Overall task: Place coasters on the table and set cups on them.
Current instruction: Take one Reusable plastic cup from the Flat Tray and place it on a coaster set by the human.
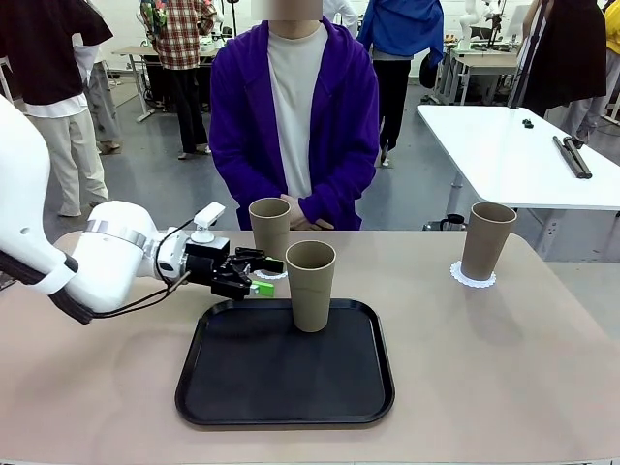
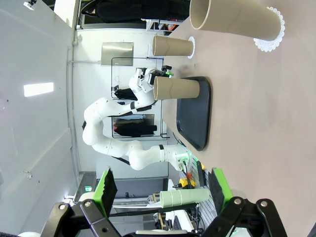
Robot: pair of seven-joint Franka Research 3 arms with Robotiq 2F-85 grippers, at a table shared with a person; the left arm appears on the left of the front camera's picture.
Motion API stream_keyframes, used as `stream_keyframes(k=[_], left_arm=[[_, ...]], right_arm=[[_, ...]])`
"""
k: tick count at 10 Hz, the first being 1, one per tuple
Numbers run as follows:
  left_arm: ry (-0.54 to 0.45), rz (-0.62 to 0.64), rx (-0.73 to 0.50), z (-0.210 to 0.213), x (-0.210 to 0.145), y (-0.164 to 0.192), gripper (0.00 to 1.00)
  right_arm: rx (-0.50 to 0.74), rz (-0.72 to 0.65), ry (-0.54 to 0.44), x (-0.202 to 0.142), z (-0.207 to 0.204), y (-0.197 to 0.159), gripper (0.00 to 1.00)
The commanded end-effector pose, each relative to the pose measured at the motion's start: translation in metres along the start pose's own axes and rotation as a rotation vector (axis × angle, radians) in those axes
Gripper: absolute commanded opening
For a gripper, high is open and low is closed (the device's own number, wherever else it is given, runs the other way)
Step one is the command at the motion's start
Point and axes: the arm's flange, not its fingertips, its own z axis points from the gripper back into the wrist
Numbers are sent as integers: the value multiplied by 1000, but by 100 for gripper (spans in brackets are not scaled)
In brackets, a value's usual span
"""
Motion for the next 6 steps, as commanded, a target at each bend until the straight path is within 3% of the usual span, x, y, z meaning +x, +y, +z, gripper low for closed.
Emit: stream_keyframes(k=[1, 6], left_arm=[[-4, -39, -5, -17, -7, 6, 100], [16, -40, -39, -38, -16, 10, 100]], right_arm=[[2, -2, -7, 1, 0, 1, 100], [2, -2, -7, 1, 0, 1, 100]])
